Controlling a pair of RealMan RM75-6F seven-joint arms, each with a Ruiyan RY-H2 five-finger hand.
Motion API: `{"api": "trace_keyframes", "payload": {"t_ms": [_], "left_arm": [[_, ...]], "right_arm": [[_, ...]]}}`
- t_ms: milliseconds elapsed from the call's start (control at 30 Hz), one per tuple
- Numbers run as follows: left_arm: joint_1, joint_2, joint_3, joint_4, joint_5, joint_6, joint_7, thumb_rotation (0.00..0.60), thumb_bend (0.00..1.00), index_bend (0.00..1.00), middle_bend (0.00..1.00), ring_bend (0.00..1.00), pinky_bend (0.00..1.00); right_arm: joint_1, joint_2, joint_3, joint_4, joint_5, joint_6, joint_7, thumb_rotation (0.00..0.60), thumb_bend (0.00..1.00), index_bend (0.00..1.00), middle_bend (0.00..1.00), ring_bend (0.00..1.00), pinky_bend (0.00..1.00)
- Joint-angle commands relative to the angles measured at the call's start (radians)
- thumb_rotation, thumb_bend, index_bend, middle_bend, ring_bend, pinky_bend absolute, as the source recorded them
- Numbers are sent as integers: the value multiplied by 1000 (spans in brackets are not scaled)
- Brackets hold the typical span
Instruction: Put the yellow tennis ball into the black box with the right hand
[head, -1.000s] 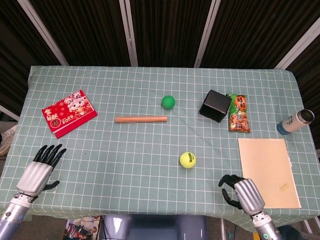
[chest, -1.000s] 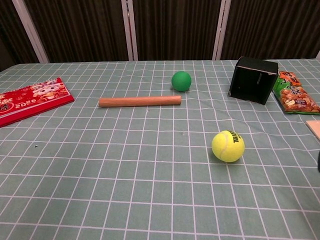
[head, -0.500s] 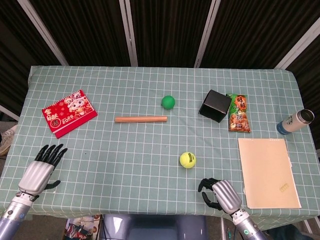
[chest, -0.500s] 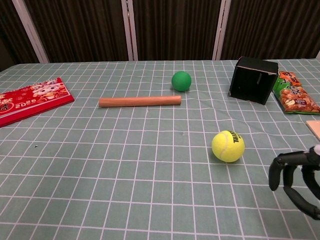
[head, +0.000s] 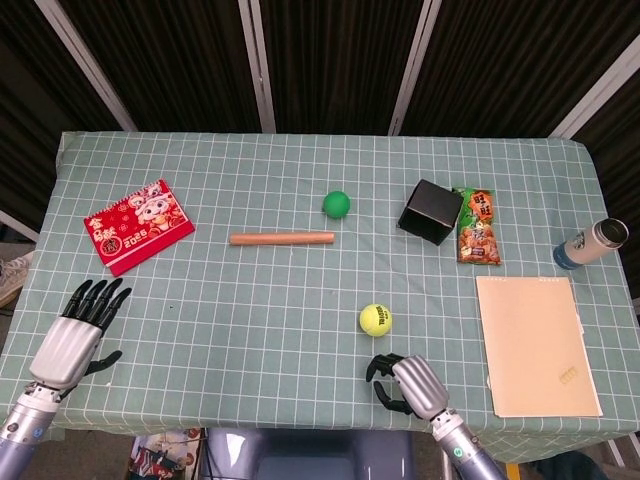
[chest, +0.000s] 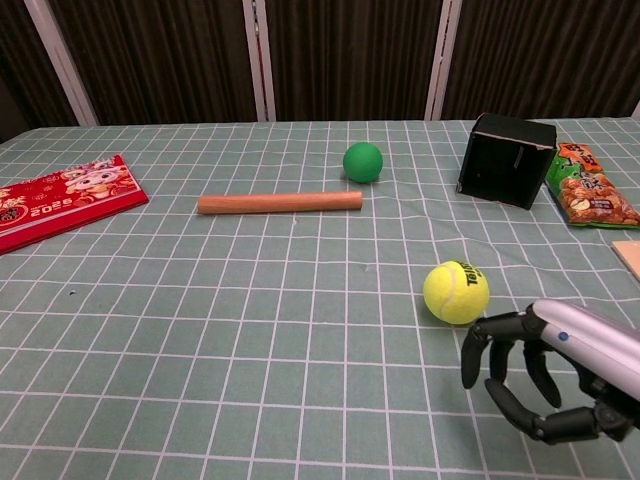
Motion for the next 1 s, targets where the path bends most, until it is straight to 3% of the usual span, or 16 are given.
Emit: {"api": "trace_keyframes", "payload": {"t_ms": [33, 600, 1000], "left_arm": [[0, 1, 0, 0, -7, -8, -3, 600, 69, 0, 0, 0, 0], [-13, 5, -9, -5, -47, -54, 0, 600, 68, 0, 0, 0, 0], [-19, 0, -15, 3, -68, -73, 4, 600, 69, 0, 0, 0, 0]], "right_arm": [[14, -21, 13, 8, 18, -20, -4, 600, 590, 500, 474, 484, 694], [104, -155, 115, 84, 137, -123, 8, 600, 606, 500, 474, 484, 694], [144, -185, 159, 160, 187, -143, 64, 600, 606, 483, 470, 474, 694]]}}
